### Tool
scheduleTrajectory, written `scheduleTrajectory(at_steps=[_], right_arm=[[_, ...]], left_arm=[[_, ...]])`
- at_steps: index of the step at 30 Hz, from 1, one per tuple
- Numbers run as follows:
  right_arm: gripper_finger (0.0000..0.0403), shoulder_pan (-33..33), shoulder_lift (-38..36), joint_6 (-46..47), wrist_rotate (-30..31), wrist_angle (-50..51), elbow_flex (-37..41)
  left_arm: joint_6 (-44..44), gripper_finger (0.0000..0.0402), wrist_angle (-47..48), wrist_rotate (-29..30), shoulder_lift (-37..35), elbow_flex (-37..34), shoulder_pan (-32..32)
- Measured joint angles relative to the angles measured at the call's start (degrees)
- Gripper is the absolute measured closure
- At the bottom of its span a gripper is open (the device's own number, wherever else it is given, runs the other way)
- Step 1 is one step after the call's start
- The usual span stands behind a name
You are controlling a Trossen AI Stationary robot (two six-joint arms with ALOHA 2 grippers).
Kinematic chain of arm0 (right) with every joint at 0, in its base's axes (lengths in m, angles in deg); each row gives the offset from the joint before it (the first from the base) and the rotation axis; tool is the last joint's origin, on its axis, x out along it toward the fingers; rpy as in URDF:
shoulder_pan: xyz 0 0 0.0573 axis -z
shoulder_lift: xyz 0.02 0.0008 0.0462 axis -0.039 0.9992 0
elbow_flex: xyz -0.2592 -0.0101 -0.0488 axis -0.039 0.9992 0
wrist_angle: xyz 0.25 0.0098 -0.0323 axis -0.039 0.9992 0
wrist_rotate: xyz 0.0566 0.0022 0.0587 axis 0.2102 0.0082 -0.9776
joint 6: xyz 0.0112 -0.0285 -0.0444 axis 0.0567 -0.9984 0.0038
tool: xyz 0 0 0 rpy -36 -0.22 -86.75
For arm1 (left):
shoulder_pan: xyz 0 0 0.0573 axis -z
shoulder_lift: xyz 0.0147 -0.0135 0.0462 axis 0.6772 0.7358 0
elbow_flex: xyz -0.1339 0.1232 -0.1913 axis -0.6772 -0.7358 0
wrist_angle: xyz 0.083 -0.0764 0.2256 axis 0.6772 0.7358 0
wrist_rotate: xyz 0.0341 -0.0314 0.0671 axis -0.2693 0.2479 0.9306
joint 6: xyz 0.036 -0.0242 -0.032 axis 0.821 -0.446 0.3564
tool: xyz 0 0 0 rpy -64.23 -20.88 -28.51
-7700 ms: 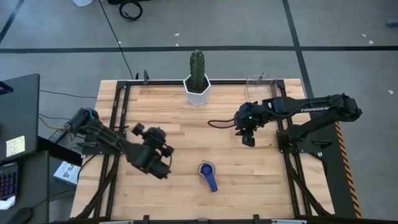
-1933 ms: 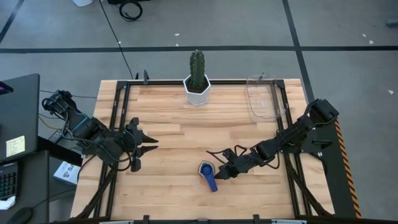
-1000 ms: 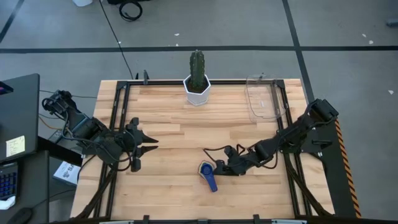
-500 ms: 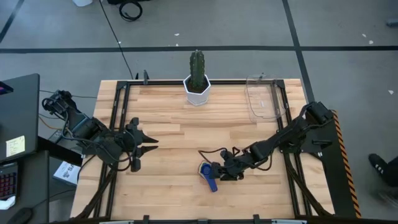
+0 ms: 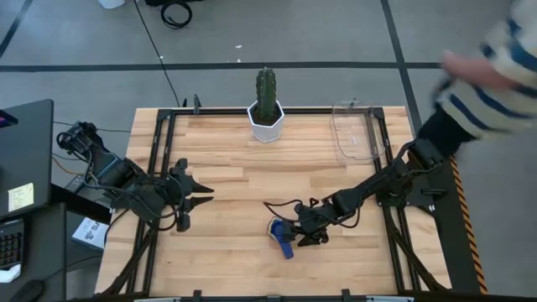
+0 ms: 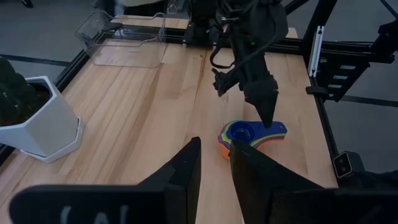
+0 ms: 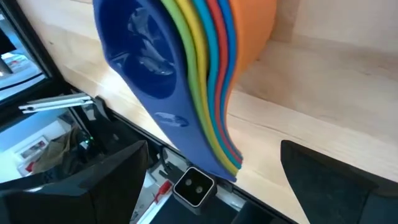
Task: Nest measuring cups in basket
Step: Put the stacked measuring cups into the transparent bin
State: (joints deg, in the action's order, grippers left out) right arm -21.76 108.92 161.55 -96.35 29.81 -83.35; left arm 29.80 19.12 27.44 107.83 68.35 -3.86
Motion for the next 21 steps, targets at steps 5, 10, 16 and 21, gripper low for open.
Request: scheduleTrajectory(at_steps=[5, 10, 16, 21], right_arm=[[0.0034, 1.0, 0.0, 0.01, -1.6, 2.94, -1.36], [0.0034, 1.52, 0.0, -0.01, -0.21, 16.77, -7.94], [0.0034, 1.46, 0.11, -0.46, 4.35, 22.84, -11.1], [0.0034, 1.26, 1.29, -0.17, 5.25, 23.15, -11.07]], left_arm=[[-0.01, 0.031, 0.0, 0.0, 0.0, 0.0, 0.0], [-0.01, 0.031, 0.0, 0.01, 0.0, 0.0, -0.02], [0.01, 0.031, 0.0, -0.01, 0.0, 0.0, -0.01], [-0.01, 0.031, 0.0, -0.01, 0.0, 0.0, -0.02]])
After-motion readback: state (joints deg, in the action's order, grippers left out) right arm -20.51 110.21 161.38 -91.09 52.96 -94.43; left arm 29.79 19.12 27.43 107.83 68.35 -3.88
